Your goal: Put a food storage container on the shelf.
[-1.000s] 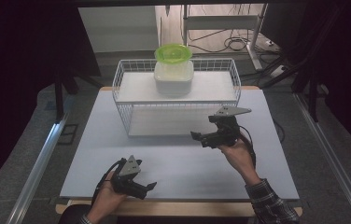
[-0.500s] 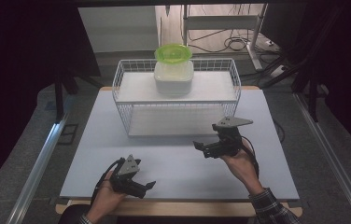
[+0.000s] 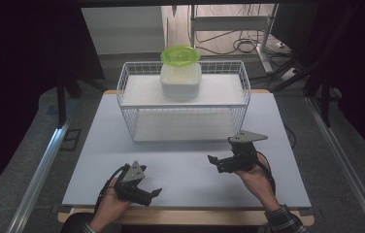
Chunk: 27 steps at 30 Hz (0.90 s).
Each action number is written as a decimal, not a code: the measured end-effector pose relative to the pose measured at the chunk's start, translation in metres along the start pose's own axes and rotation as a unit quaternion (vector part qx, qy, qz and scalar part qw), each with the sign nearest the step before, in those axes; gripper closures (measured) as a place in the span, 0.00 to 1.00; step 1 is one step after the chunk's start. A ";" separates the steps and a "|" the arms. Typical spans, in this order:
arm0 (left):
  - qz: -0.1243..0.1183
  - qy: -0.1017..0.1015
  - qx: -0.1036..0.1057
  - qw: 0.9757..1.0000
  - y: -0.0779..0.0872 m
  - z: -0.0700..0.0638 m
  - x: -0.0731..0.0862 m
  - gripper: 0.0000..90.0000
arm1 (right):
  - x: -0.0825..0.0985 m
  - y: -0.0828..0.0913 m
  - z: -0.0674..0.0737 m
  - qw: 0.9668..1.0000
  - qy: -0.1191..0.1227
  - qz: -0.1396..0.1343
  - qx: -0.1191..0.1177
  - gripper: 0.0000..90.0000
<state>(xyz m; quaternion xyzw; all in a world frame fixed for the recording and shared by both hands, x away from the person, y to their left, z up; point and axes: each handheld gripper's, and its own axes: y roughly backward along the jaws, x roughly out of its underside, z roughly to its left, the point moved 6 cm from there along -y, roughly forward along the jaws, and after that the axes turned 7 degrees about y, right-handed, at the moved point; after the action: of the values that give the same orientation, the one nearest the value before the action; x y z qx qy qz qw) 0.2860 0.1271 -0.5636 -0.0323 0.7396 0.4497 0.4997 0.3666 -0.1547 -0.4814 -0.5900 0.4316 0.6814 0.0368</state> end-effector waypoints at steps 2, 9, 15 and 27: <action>0.000 0.000 0.000 1.000 0.000 0.000 0.000 0.03 | 0.006 0.000 -0.001 1.000 0.001 0.005 0.003 0.00; -0.001 0.000 0.000 1.000 0.000 0.000 0.000 0.03 | 0.024 0.002 -0.003 1.000 0.004 0.017 0.024 0.00; -0.001 0.000 0.000 1.000 -0.001 0.000 0.000 0.03 | 0.037 0.003 -0.004 0.999 0.005 0.027 0.032 0.00; 0.000 0.000 0.001 1.000 -0.002 0.000 0.001 0.03 | 0.062 -0.003 0.003 0.998 -0.002 0.058 0.020 0.00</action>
<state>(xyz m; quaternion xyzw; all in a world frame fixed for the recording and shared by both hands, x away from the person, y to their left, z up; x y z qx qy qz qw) 0.2863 0.1266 -0.5654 -0.0320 0.7401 0.4488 0.4998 0.3475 -0.1797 -0.5350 -0.5616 0.4791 0.6746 0.0098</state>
